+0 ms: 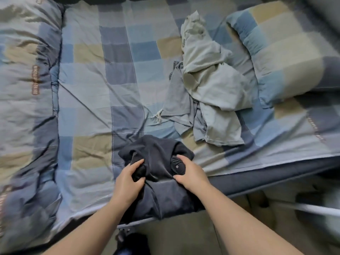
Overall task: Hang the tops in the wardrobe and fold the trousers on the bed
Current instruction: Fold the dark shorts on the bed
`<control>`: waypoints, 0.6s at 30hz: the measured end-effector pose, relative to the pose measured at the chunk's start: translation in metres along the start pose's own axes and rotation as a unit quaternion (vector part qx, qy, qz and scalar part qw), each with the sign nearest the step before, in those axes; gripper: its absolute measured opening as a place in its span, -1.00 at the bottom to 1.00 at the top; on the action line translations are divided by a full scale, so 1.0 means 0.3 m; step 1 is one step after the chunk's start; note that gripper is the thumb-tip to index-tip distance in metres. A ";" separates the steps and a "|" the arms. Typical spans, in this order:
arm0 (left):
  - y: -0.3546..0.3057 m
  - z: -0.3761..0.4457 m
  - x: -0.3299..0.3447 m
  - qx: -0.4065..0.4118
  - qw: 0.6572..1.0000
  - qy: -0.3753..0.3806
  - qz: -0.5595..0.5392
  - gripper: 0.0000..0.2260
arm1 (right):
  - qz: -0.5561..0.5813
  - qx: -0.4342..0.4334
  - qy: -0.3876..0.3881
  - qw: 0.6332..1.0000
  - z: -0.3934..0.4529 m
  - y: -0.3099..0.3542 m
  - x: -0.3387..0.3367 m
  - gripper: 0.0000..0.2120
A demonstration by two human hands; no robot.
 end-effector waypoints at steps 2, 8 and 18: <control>-0.093 -0.119 -0.073 0.005 1.000 0.008 -0.006 -0.49 | 0.024 -0.013 -0.012 1.000 -0.163 0.033 -0.080 -0.32; -0.435 -0.422 -0.247 0.096 0.994 0.038 -0.023 -0.48 | 0.122 -0.026 -0.088 0.988 -0.644 0.080 -0.361 -0.32; -0.920 -0.875 -0.276 0.333 0.906 0.260 0.022 -0.43 | 0.293 0.091 -0.342 0.888 -1.513 -0.039 -0.484 -0.33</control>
Point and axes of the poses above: each hand's wrist, its own z-axis towards the middle knuckle, its own x-axis out of the palm, y = z × x, the point moved 9 cm from there along z, towards the middle knuckle, and after that the axes turned 6 degrees about z, right-handed, at the moved point
